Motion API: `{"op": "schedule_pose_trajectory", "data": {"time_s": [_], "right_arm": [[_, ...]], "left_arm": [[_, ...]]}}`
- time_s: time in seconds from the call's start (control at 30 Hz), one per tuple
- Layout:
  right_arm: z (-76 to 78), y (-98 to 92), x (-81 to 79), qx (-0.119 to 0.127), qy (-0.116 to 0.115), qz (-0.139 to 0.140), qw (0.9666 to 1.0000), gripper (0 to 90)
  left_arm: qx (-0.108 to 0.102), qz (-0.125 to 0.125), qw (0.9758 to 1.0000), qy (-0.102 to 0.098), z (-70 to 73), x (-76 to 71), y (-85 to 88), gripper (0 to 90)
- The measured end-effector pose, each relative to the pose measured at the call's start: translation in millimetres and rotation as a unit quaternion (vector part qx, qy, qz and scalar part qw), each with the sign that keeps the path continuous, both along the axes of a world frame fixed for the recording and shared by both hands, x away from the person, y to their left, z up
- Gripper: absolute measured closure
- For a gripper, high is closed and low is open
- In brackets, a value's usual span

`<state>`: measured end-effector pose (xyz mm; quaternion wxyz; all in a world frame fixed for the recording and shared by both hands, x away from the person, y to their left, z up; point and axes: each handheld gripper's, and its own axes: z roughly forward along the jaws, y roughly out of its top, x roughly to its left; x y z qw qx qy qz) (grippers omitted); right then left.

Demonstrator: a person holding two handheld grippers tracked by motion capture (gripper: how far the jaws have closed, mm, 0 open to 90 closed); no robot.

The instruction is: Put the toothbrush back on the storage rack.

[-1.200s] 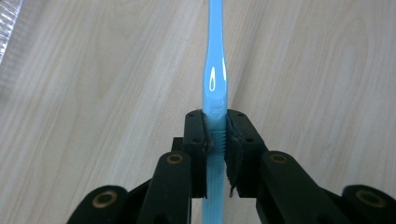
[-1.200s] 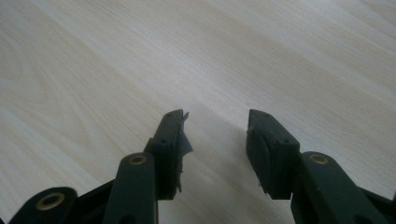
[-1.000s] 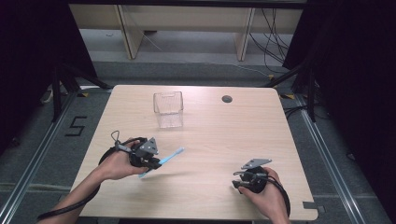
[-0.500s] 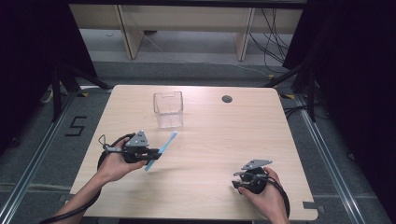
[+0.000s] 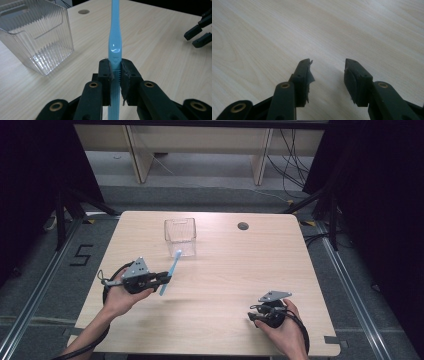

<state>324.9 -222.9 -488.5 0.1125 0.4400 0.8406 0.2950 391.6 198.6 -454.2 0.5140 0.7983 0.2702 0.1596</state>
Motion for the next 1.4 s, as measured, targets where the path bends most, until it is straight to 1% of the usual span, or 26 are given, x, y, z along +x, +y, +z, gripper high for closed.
{"op": "schedule_pose_trajectory", "data": {"time_s": [0.13,0.2,0.23,0.27,0.3,0.33,0.37,0.4,0.47,0.5,0.57,0.6,0.67,0.7,0.73,0.77,0.83,0.87,0.9,0.93,1.03,1.07,1.17,1.2,1.23,1.4], "right_arm": [[-0.9,0.4,-0.5,0.009,-0.016,0.002,0.9998,54.3],[-3.4,0.5,1.0,0.012,-0.039,0.017,0.9990,53.4],[-2.9,2.6,-1.1,0.019,-0.029,0.011,0.9993,53.4],[-3.1,3.1,-1.0,0.018,-0.030,0.017,0.9992,53.3],[-5.4,3.3,0.4,0.021,-0.046,0.024,0.9985,53.3],[-5.6,3.2,1.2,0.017,-0.050,0.032,0.9981,53.2],[-6.7,5.0,-1.3,0.023,-0.045,0.019,0.9986,52.9],[-7.2,5.1,-1.3,0.025,-0.048,0.018,0.9984,52.6],[-7.9,4.5,-1.0,0.025,-0.055,0.019,0.9980,52.3],[-8.5,2.8,0.7,0.021,-0.066,0.025,0.9973,52.0],[-9.5,2.6,0.9,0.023,-0.071,0.021,0.9970,51.4],[-10.5,2.3,1.7,0.024,-0.082,0.021,0.9961,51.4],[-11.6,1.6,2.2,0.022,-0.091,0.027,0.9952,50.8],[-12.2,3.6,-0.5,0.034,-0.078,0.012,0.9963,50.1],[-13.2,2.2,0.7,0.030,-0.089,0.023,0.9953,49.4],[-13.4,1.4,1.3,0.028,-0.092,0.029,0.9950,49.4],[-13.6,1.9,-1.1,0.030,-0.083,0.018,0.9959,49.1],[-13.3,0.9,-1.2,0.026,-0.087,0.023,0.9956,49.0],[-14.9,1.4,-1.5,0.032,-0.089,0.023,0.9953,48.8],[-14.2,2.7,-4.0,0.039,-0.076,0.010,0.9963,48.6],[-15.2,1.4,-3.1,0.033,-0.094,0.020,0.9949,48.0],[-16.0,0.7,-2.1,0.030,-0.101,0.031,0.9939,47.9],[-15.9,1.9,-3.7,0.041,-0.114,0.026,0.9923,47.8],[-14.7,2.5,-5.2,0.045,-0.109,0.021,0.9928,47.8],[-14.6,2.5,-5.0,0.044,-0.117,0.023,0.9919,47.8],[-14.1,3.8,-6.0,0.037,-0.119,0.022,0.9920,47.0]], "left_arm": [[-0.036,0.008,0.9993,-0.012,-1.7,0.8,3.0,78.9],[-0.042,0.019,0.9988,-0.016,-1.6,1.1,5.3,78.9],[-0.046,0.022,0.9985,-0.019,-1.9,1.9,6.4,78.9],[-0.058,0.023,0.9978,-0.023,-2.7,3.5,6.9,78.9],[-0.059,0.029,0.9976,-0.023,-1.9,3.8,8.2,78.9],[-0.065,0.032,0.9971,-0.025,-1.7,4.5,8.8,78.9],[-0.069,0.032,0.9966,-0.030,-1.4,5.5,9.4,78.9],[-0.076,0.032,0.9960,-0.035,-1.2,6.6,9.4,78.9],[-0.076,0.037,0.9956,-0.041,0.9,7.2,10.3,78.9],[-0.084,0.036,0.9947,-0.046,1.1,8.5,10.0,78.8],[-0.083,0.042,0.9943,-0.051,3.4,9.5,11.0,78.9],[-0.086,0.043,0.9940,-0.052,4.0,10.2,11.0,78.9],[-0.097,0.042,0.9926,-0.060,4.4,12.5,10.6,78.9],[-0.093,0.048,0.9927,-0.061,5.9,12.4,11.1,78.8],[-0.094,0.049,0.9924,-0.062,6.4,12.6,11.0,78.9],[-0.094,0.049,0.9923,-0.064,7.0,13.1,11.0,78.9],[-0.099,0.054,0.9913,-0.067,8.0,13.0,10.4,78.9],[-0.105,0.053,0.9906,-0.071,8.1,13.6,9.7,78.9],[-0.101,0.055,0.9908,-0.071,9.2,13.2,9.8,78.9],[-0.102,0.057,0.9905,-0.073,9.9,13.5,9.7,78.9],[-0.106,0.060,0.9894,-0.080,11.7,14.4,9.1,78.8],[-0.115,0.058,0.9880,-0.086,11.7,15.9,8.5,78.9],[-0.115,0.065,0.9873,-0.089,15.3,16.4,8.1,78.9],[-0.117,0.064,0.9868,-0.092,16.5,17.2,7.5,78.8],[-0.122,0.063,0.9861,-0.094,17.3,18.1,6.7,78.8],[-0.127,0.064,0.9846,-0.101,23.2,24.2,4.2,78.8]]}}
